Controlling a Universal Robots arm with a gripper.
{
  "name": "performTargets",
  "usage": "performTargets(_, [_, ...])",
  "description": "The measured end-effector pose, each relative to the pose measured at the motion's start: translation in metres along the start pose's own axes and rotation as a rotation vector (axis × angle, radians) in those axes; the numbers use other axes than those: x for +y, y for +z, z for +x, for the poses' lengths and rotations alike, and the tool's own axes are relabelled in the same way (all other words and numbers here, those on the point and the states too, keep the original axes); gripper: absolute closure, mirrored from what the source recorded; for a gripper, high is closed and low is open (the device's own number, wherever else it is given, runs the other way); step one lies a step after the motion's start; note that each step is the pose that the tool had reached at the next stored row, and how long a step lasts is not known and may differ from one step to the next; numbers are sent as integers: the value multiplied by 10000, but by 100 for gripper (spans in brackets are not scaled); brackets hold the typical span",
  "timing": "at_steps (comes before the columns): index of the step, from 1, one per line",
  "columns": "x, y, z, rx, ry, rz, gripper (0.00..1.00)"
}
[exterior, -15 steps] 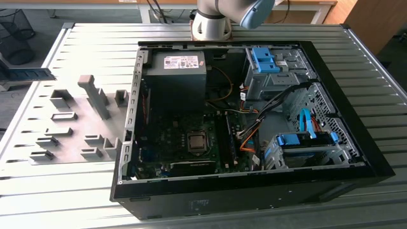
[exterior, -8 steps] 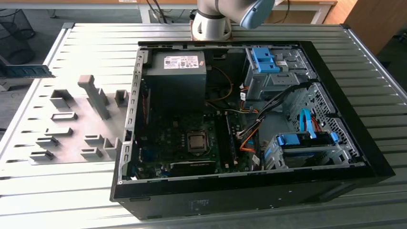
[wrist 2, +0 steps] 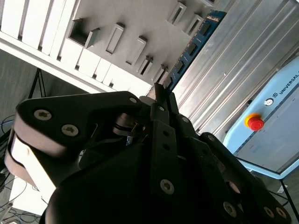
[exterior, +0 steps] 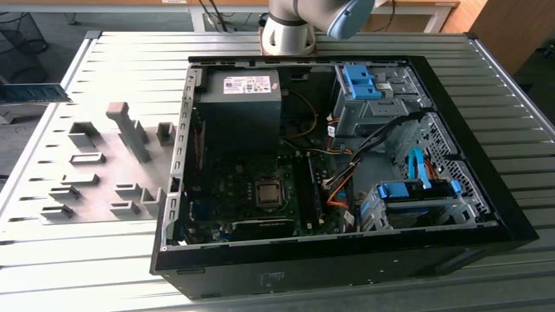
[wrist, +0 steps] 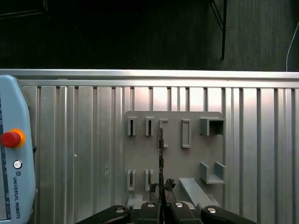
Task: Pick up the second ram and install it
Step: 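Pick up the second ram and move it above second insertion slot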
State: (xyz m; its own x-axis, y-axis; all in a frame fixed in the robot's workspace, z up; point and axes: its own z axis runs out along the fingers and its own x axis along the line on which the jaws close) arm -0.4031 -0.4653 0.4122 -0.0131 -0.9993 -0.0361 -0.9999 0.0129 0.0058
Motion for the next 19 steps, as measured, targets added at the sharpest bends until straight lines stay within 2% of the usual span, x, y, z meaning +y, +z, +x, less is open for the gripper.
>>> performTargets(19, [1, -125, -10, 7, 0, 0, 86])
